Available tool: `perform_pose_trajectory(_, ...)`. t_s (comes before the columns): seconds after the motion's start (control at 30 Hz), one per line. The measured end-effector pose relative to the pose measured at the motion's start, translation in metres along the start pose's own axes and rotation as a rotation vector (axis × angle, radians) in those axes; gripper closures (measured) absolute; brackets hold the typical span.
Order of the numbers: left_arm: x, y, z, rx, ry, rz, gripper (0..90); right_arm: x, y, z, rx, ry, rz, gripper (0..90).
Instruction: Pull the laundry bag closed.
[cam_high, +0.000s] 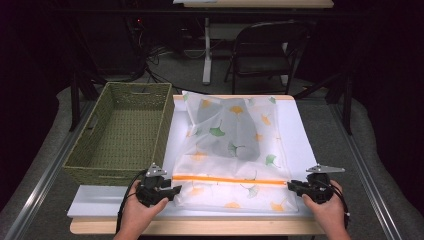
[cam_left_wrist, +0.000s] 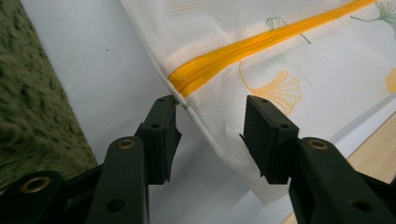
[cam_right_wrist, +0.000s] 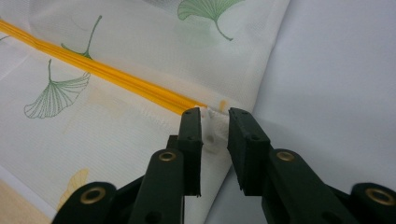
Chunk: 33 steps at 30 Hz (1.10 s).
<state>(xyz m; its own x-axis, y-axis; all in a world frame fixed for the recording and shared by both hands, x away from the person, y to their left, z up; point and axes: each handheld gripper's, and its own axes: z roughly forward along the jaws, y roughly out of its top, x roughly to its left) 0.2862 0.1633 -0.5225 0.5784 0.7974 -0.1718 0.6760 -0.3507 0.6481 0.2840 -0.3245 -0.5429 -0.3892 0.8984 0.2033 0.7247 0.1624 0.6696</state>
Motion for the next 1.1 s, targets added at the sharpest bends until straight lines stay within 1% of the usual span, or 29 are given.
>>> perform_pose_trajectory(0.07, 0.0, 0.0, -0.004, -0.013, 0.002, -0.003, 51.7, 0.001, 0.001, -0.002, -0.013, 0.001, 0.003, 71.0)
perform_pose_trajectory(0.1, 0.0, 0.0, -0.006, -0.013, 0.0, -0.007, 51.4, 0.001, 0.002, -0.003, -0.021, -0.001, -0.004, 69.7)
perform_pose_trajectory(0.13, 0.0, 0.0, -0.008, -0.016, 0.003, -0.01, 51.4, 0.002, 0.003, -0.005, -0.034, -0.001, -0.001, 67.9)
perform_pose_trajectory(0.17, 0.001, 0.001, -0.01, -0.02, 0.003, -0.006, 51.4, 0.003, 0.004, -0.007, -0.043, -0.002, -0.009, 66.7)
perform_pose_trajectory(0.2, 0.0, 0.001, -0.012, -0.023, 0.003, -0.011, 51.4, 0.005, 0.005, -0.008, -0.053, -0.006, -0.014, 66.1)
perform_pose_trajectory(0.27, 0.0, 0.002, -0.016, -0.029, 0.002, 0.002, 51.4, 0.01, 0.007, -0.012, -0.069, 0.002, -0.031, 65.1)
perform_pose_trajectory(0.3, -0.001, 0.002, -0.018, -0.033, 0.002, -0.003, 51.4, 0.013, 0.008, -0.013, -0.078, 0.009, -0.039, 64.8)
perform_pose_trajectory(0.37, -0.001, 0.003, -0.02, -0.035, 0.001, 0.004, 51.4, 0.019, 0.01, -0.013, -0.086, 0.022, -0.061, 64.2)
perform_pose_trajectory(0.5, -0.002, 0.002, -0.021, -0.024, -0.009, 0.02, 51.1, 0.032, 0.012, -0.01, -0.079, 0.046, -0.099, 64.1)
perform_pose_trajectory(0.57, -0.003, 0.002, -0.02, -0.024, -0.009, 0.016, 51.0, 0.038, 0.012, -0.006, -0.082, 0.054, -0.122, 64.2)
perform_pose_trajectory(0.6, -0.004, 0.002, -0.02, -0.024, -0.009, 0.016, 50.8, 0.041, 0.011, -0.005, -0.081, 0.058, -0.124, 64.4)
perform_pose_trajectory(0.63, -0.003, 0.002, -0.021, -0.024, -0.014, 0.026, 50.8, 0.043, 0.011, -0.002, -0.083, 0.063, -0.135, 64.4)
perform_pose_trajectory(0.67, -0.004, 0.002, -0.021, -0.028, -0.01, 0.021, 50.7, 0.046, 0.011, -0.001, -0.081, 0.07, -0.139, 64.4)
perform_pose_trajectory(0.77, -0.004, 0.001, -0.021, -0.035, -0.015, 0.024, 50.4, 0.056, 0.011, 0.004, -0.077, 0.087, -0.167, 63.8)
perform_pose_trajectory(0.8, -0.003, 0.001, -0.022, -0.03, -0.024, 0.03, 50.4, 0.059, 0.01, 0.005, -0.072, 0.088, -0.171, 63.5)
perform_pose_trajectory(0.83, -0.003, 0.001, -0.021, -0.026, -0.02, 0.04, 50.4, 0.062, 0.01, 0.007, -0.067, 0.095, -0.18, 63.3)
perform_pose_trajectory(0.87, -0.003, 0.001, -0.021, -0.026, -0.02, 0.04, 50.4, 0.064, 0.01, 0.009, -0.064, 0.1, -0.198, 63.2)
perform_pose_trajectory(1.0, -0.001, -0.002, -0.019, -0.019, -0.019, 0.042, 50.3, 0.073, 0.01, 0.015, -0.047, 0.118, -0.235, 62.7)
perform_pose_trajectory(1.03, -0.001, -0.002, -0.019, -0.013, -0.023, 0.039, 50.3, 0.074, 0.01, 0.016, -0.047, 0.121, -0.236, 62.6)
perform_pose_trajectory(1.1, 0.0, -0.002, -0.018, -0.016, -0.019, 0.038, 50.3, 0.076, 0.009, 0.018, -0.053, 0.133, -0.244, 62.2)
